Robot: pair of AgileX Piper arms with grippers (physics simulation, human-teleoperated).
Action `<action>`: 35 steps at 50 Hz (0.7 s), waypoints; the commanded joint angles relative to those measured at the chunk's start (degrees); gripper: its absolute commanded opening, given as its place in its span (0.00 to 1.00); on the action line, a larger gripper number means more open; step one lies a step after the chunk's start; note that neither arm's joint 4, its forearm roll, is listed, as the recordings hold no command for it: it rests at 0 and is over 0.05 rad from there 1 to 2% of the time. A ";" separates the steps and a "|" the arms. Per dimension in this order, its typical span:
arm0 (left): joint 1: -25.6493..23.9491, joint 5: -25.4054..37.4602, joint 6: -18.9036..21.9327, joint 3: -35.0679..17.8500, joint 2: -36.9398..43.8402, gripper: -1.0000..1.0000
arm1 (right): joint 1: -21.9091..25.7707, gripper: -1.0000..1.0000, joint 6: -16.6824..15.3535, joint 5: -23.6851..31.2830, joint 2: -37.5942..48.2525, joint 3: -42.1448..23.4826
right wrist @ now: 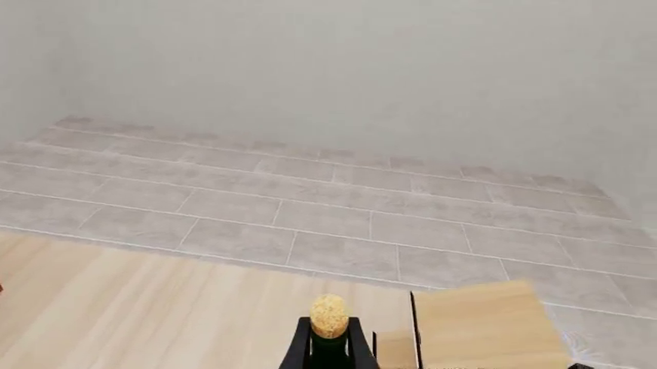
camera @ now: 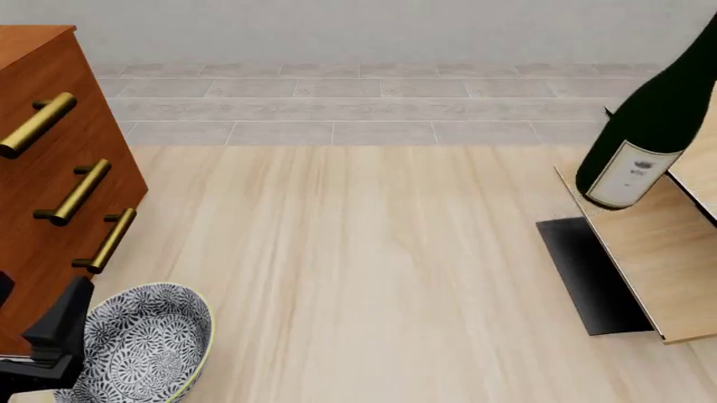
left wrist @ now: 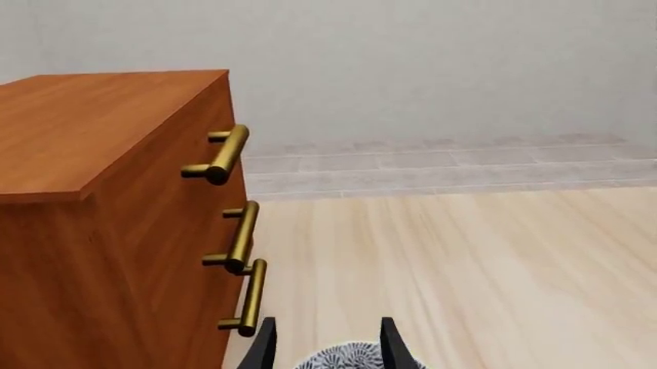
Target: Put the wine bottle on the wine rack.
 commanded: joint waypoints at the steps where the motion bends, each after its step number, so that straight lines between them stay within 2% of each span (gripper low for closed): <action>1: 0.03 -0.68 0.04 0.00 0.63 1.00 | -2.39 0.00 0.51 1.75 -1.23 -2.44; 35: -0.20 -1.05 -0.19 -0.01 0.68 1.00 | -8.93 0.00 0.46 5.85 -2.39 -7.33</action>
